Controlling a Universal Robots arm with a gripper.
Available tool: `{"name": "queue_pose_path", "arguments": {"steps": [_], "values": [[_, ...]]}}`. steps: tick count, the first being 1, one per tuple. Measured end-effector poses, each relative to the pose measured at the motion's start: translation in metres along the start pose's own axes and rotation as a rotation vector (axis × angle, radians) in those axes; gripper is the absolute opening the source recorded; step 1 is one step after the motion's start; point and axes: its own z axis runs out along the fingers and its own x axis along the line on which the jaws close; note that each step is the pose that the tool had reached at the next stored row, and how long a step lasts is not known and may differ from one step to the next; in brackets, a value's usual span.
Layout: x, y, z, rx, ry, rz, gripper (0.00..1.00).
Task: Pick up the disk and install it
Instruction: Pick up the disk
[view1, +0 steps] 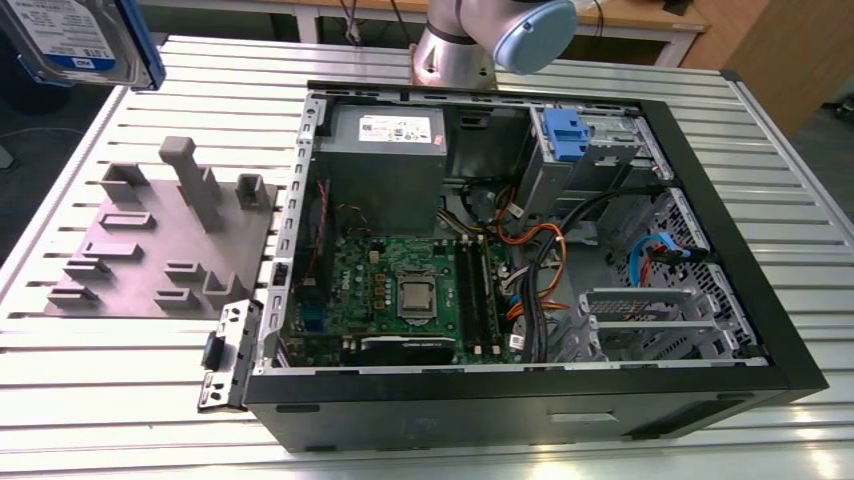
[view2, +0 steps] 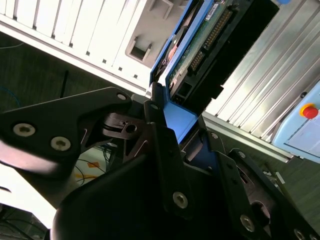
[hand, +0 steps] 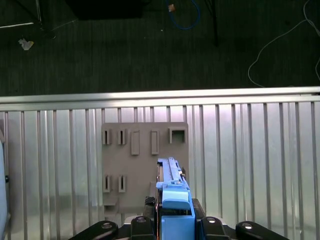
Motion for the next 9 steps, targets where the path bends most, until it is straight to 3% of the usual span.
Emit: {"name": "queue_pose_path", "arguments": {"steps": [9], "values": [[-0.0003,-0.0062,-0.0001,-0.0001,0.0001,0.0,0.36]]}}
